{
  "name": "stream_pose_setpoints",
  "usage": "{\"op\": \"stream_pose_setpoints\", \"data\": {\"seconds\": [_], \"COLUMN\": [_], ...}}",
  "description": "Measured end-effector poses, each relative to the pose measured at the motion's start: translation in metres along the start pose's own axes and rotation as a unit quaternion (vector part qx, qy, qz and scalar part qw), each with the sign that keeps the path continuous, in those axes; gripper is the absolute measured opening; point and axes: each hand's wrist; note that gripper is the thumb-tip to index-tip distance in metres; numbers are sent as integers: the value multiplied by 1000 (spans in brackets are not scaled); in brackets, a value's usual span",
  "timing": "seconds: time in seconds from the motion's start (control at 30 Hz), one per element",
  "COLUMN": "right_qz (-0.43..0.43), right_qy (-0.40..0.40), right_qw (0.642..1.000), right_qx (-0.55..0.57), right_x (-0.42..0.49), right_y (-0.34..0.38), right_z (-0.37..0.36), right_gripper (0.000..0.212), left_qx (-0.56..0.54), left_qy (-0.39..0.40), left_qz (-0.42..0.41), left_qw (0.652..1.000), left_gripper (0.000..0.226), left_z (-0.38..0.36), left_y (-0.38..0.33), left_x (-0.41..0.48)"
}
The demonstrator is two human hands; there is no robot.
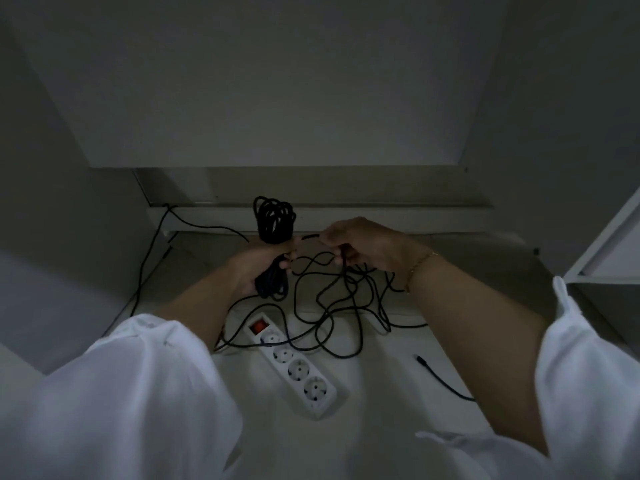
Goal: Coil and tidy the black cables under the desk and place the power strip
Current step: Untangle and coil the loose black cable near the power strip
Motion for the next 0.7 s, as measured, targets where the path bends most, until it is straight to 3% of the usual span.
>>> {"op": "stream_pose_setpoints", "data": {"seconds": [0.1,0.17,0.3,0.5,0.63,0.7], "right_qz": [72,93,55,-63,-29,-14], "right_qy": [-79,-102,-33,136,93,62], "right_qw": [994,990,998,989,990,994], "right_qx": [12,39,22,-4,102,84], "right_x": [2,4,4,-2,1,3], "right_y": [8,15,17,-7,-6,-1], "right_z": [-3,-5,-6,1,3,-3], "right_gripper": [21,24,24,28,30,33], "left_qx": [69,48,-77,-172,-79,-23], "left_qy": [41,14,-72,-125,-104,-80], "left_qz": [27,22,-47,-69,-52,-47], "left_qw": [996,998,993,975,990,995], "left_gripper": [25,33,35,31,30,27], "left_z": [-13,-19,-13,3,5,0], "left_y": [0,0,-5,-1,3,6], "left_x": [-4,-2,8,9,8,8]}}
Point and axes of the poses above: each hand's wrist, its own x-axis towards the middle knuckle, its own z-axis out of the back of the hand, y = z × x, and after that the axes turned 4 degrees about -z, right-handed
